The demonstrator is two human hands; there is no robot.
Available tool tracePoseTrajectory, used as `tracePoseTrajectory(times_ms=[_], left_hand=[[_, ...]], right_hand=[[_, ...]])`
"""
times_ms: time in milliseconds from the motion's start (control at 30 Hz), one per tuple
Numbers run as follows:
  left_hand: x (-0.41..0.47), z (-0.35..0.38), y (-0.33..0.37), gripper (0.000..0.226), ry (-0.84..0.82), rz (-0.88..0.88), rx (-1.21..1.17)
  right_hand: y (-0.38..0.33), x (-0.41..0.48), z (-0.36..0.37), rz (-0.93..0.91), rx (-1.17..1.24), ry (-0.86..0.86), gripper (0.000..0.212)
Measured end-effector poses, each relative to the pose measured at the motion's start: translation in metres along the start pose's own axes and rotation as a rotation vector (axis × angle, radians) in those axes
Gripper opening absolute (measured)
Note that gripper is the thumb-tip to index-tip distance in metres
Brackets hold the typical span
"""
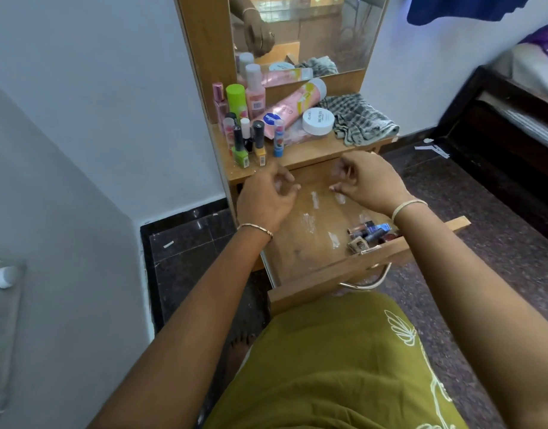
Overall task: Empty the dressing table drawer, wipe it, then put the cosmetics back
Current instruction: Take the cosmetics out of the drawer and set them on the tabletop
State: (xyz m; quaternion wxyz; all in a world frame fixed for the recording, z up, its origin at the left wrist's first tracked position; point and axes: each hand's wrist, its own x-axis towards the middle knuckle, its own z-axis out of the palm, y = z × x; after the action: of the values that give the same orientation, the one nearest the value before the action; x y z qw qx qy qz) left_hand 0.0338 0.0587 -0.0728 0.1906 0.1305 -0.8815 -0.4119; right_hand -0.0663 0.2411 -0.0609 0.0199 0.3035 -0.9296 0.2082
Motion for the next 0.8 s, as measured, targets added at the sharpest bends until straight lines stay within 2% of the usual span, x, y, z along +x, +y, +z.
tracePoseTrajectory(times_ms=[100,233,433,600,800], left_hand=[[-0.011,0.029,-0.007,0.016,-0.191,-0.018,0.040],[-0.017,0.058,-0.008,0.015,-0.423,0.019,0.108],[-0.015,0.092,0.003,0.035,-0.707,0.196,0.254],[-0.010,0.111,0.007,0.027,-0.710,0.201,0.322],[-0.010,0.127,0.014,0.031,-0.683,0.149,0.439]], right_hand=[[0.022,-0.013,0.001,0.086,-0.130,-0.168,0.014],[0.047,-0.022,0.008,0.175,-0.222,-0.380,0.022],[0.056,-0.023,0.018,0.159,-0.225,-0.479,0.018],[0.065,-0.021,0.032,0.158,-0.270,-0.450,0.014],[0.072,-0.019,0.037,0.135,-0.258,-0.494,0.014]])
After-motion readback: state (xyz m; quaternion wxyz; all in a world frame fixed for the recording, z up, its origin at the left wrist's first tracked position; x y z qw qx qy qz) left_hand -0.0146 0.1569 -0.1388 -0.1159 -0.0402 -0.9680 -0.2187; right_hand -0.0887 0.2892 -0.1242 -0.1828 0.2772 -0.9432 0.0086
